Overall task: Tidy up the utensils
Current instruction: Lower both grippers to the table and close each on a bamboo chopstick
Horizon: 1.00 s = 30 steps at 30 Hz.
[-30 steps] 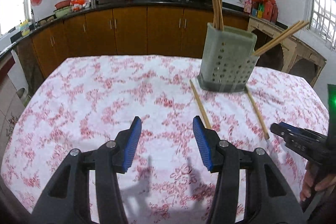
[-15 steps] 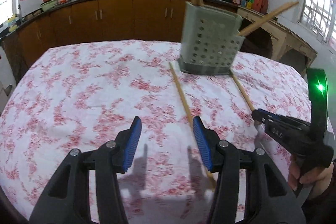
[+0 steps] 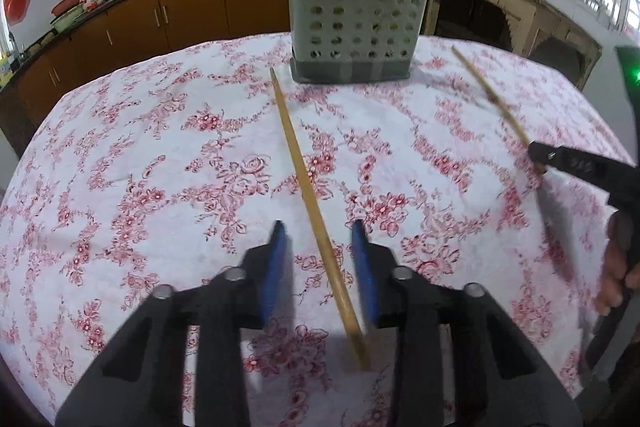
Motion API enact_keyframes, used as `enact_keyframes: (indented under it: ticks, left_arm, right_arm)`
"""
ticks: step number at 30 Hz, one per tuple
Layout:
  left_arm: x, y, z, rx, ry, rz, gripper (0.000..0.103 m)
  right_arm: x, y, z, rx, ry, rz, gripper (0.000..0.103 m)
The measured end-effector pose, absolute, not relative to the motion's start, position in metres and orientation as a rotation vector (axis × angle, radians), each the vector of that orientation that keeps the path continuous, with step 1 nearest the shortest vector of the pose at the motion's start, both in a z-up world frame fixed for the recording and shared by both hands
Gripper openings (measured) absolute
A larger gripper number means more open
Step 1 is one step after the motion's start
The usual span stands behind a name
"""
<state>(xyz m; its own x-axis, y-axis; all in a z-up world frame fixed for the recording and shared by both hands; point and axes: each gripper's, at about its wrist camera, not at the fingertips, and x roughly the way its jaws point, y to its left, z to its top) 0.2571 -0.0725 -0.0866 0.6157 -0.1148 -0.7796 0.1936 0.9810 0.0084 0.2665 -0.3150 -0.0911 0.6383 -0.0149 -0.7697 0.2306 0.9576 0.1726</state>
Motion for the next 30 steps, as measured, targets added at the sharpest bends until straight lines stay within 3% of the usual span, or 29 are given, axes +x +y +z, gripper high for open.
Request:
enact_keyframes:
  ticks: [3, 7, 16, 30]
  left_arm:
    - [0.260, -0.069, -0.087, 0.099, 0.890, -0.157, 0.011]
    - [0.274, -0.049, -0.086, 0.086, 0.897, -0.110, 0.008]
    - [0.300, 0.003, -0.087, 0.107, 0.890, -0.042, 0.010]
    - [0.303, 0.014, -0.088, 0.069, 0.892, -0.037, 0.016]
  right_arm:
    - [0.265, -0.312, -0.090, 0.251, 0.869, -0.123, 0.008]
    - [0.264, -0.302, -0.089, 0.235, 0.875, -0.068, 0.008]
    - [0.268, -0.283, -0.089, 0.156, 0.871, -0.034, 0.008]
    - [0.268, -0.276, -0.090, 0.087, 0.861, -0.045, 0.008]
